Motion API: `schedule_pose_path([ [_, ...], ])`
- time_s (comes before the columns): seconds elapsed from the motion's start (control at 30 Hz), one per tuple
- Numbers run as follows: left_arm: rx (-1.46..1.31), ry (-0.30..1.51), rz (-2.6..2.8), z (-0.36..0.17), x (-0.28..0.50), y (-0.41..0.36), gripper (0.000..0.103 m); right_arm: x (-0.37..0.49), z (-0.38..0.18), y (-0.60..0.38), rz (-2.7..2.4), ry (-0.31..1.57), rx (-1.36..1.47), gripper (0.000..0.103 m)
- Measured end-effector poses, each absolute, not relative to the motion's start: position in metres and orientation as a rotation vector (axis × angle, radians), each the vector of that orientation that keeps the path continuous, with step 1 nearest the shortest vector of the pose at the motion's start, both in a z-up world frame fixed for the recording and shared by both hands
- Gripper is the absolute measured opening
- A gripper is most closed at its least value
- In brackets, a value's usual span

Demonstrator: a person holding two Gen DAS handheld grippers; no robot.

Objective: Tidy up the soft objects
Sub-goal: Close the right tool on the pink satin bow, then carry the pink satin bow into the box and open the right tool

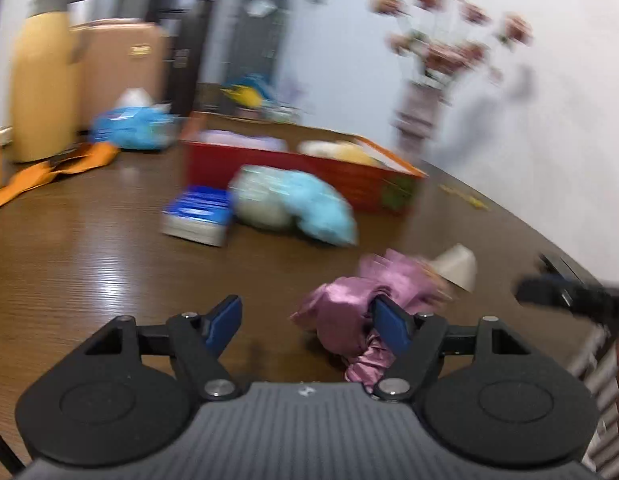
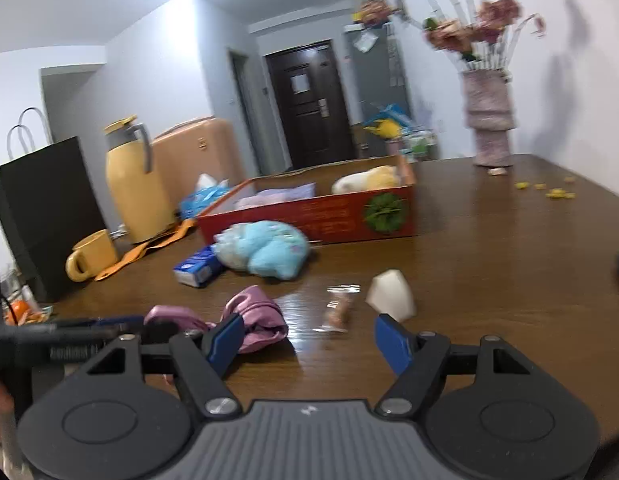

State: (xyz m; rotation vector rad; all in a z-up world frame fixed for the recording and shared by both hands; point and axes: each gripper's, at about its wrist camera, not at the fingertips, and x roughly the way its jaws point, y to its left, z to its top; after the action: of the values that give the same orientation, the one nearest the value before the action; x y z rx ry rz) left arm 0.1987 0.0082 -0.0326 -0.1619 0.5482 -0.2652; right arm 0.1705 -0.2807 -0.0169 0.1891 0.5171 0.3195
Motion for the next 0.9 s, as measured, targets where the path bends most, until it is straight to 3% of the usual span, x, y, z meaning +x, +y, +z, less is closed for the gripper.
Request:
schedule_pose_path([
  [0.23,-0.472,0.575,-0.349,-0.021,0.205,0.050,0.084,0.220,-0.025,-0.244,0.451,0.561,0.202,0.070],
  [0.4,-0.541,0.631,-0.329,-0.024,0.223,0.041,0.083,0.251,-0.043,-0.230,0.462,0.641,0.252,0.046],
  [0.47,-0.466,0.684,-0.298,-0.029,0.228,0.025,0.064,0.250,-0.050,-0.227,0.464,0.650,0.256,0.042],
  [0.63,-0.364,0.708,-0.289,-0.044,0.209,0.013,0.057,0.230,-0.057,-0.232,0.470,0.634,0.277,0.030],
  [0.7,-0.347,0.705,-0.296,-0.045,0.204,0.011,0.050,0.222,-0.059,-0.231,0.465,0.623,0.265,0.027],
  [0.73,-0.343,0.705,-0.308,-0.046,0.202,0.009,0.038,0.219,-0.059,-0.231,0.463,0.620,0.262,0.025],
  [0.77,-0.340,0.707,-0.317,-0.046,0.201,0.008,0.032,0.217,-0.058,-0.231,0.459,0.618,0.264,0.023],
  [0.9,-0.297,0.660,-0.333,-0.036,0.189,0.000,0.021,0.206,-0.051,-0.230,0.442,0.599,0.247,0.021],
])
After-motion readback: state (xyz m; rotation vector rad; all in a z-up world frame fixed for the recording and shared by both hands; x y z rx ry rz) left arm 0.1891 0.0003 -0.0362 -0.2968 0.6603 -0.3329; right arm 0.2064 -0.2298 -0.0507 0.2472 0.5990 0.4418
